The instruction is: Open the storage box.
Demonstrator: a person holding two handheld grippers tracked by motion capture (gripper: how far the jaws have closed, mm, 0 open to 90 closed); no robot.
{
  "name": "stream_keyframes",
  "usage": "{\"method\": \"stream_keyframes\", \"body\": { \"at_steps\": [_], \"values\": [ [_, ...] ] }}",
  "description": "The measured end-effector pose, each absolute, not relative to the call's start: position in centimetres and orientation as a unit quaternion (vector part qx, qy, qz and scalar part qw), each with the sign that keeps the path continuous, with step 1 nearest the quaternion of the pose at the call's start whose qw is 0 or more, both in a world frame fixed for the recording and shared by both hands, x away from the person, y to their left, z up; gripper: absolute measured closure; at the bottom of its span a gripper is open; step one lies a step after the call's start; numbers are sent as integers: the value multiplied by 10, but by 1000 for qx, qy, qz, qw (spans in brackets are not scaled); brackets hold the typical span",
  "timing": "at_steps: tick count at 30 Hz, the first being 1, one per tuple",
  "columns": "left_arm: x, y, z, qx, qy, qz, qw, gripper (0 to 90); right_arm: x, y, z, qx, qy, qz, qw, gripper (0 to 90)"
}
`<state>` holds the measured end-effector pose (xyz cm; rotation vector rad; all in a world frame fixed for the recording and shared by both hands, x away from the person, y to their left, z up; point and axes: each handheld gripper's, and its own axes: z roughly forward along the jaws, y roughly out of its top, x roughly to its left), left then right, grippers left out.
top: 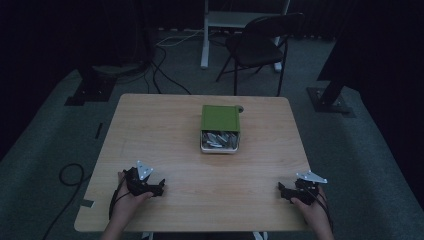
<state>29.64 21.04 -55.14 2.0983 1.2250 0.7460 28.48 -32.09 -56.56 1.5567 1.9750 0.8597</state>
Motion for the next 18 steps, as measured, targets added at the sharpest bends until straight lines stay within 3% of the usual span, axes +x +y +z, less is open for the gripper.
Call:
{"method": "stream_keyframes", "body": {
  "at_steps": [18],
  "values": [
    [311, 167, -541, 819, 386, 304, 298, 5, 285, -321, -566, 569, 721, 314, 239, 108]
  ]
}}
